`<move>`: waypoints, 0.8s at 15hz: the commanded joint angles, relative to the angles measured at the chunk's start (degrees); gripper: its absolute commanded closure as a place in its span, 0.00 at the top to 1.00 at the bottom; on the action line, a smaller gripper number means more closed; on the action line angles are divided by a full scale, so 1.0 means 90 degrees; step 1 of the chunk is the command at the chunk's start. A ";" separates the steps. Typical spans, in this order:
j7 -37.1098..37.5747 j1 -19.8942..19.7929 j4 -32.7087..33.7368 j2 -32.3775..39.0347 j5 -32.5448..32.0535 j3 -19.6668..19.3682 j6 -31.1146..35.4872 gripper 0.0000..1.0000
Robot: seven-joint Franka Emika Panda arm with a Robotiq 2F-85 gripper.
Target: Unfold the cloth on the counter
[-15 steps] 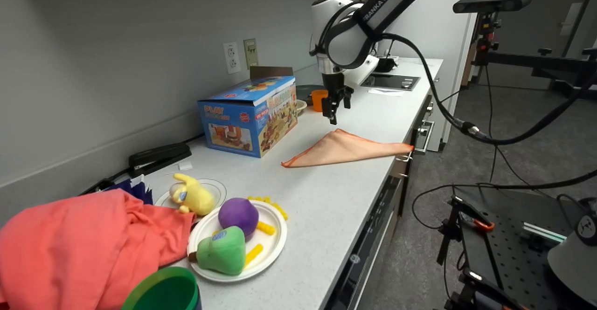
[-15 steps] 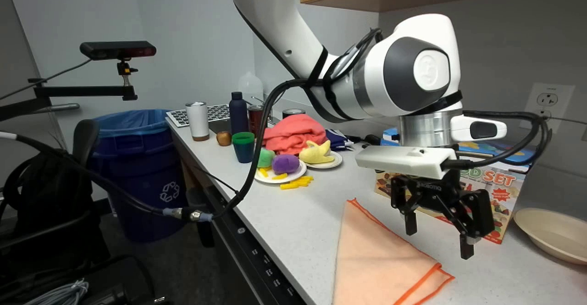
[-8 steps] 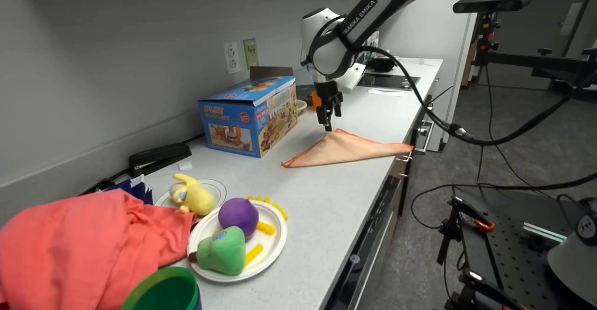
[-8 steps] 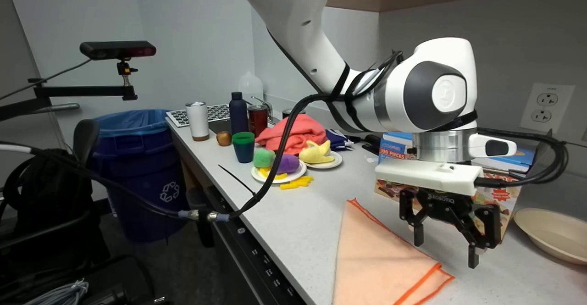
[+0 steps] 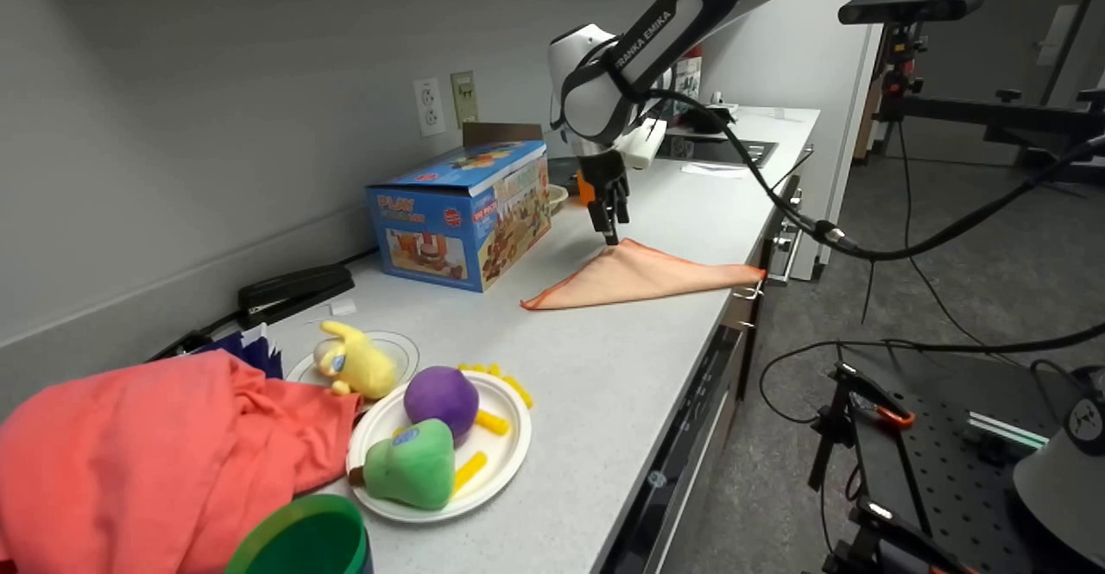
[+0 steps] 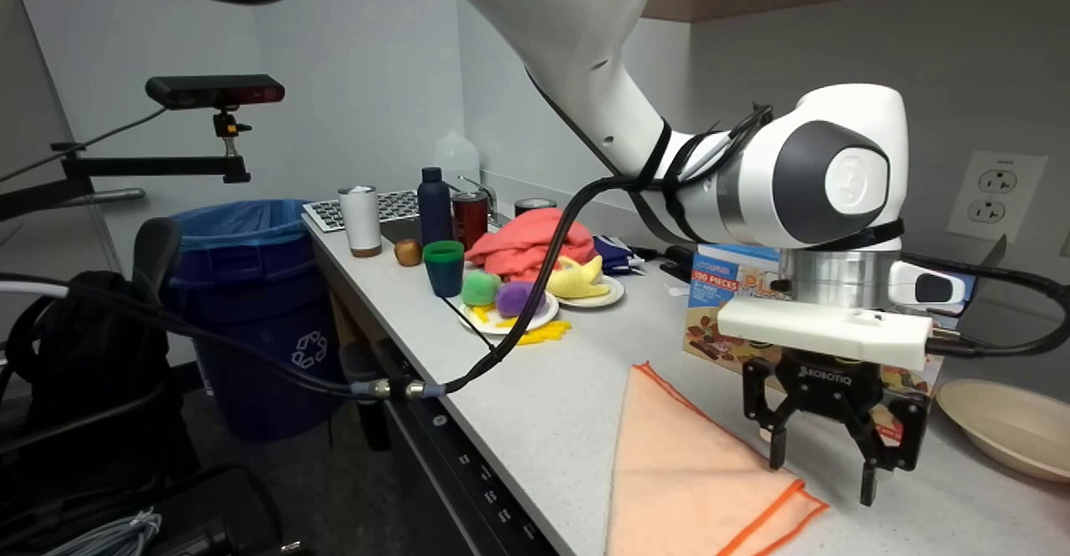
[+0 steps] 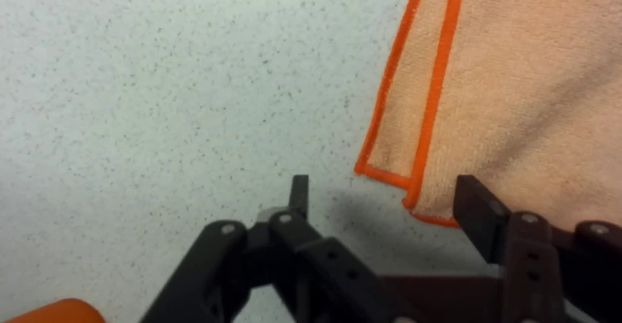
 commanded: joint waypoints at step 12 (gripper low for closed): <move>-0.0320 -0.0126 0.1134 0.0765 0.0134 0.0210 -0.0834 0.34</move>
